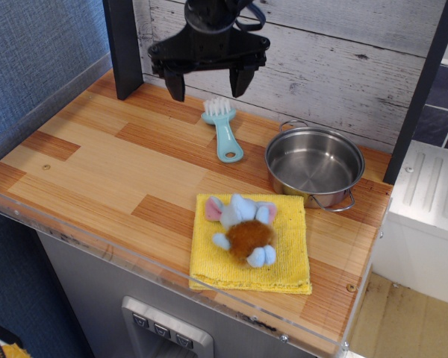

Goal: Move the brush to the left of the pot above the napkin

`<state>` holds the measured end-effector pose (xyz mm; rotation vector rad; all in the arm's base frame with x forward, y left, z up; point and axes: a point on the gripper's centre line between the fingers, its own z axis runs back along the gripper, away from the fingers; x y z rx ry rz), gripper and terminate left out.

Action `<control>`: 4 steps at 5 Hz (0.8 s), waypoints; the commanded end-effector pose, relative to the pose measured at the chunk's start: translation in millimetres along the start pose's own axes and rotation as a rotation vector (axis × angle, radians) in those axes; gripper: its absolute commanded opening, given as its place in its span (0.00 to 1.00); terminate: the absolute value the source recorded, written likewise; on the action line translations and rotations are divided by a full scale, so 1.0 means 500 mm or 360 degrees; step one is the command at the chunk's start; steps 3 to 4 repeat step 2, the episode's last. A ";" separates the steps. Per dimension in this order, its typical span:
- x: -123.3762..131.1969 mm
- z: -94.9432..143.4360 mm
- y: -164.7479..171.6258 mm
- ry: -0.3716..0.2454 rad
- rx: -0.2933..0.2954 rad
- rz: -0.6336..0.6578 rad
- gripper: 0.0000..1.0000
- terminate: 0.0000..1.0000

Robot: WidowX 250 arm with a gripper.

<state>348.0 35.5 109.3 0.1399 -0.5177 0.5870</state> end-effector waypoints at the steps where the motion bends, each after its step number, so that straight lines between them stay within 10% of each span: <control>1: 0.009 0.033 -0.006 -0.0064 -0.0036 0.0012 1.00 0.00; 2: 0.009 0.033 -0.006 -0.0064 -0.0036 0.0012 1.00 1.00; 4: 0.009 0.033 -0.006 -0.0064 -0.0036 0.0012 1.00 1.00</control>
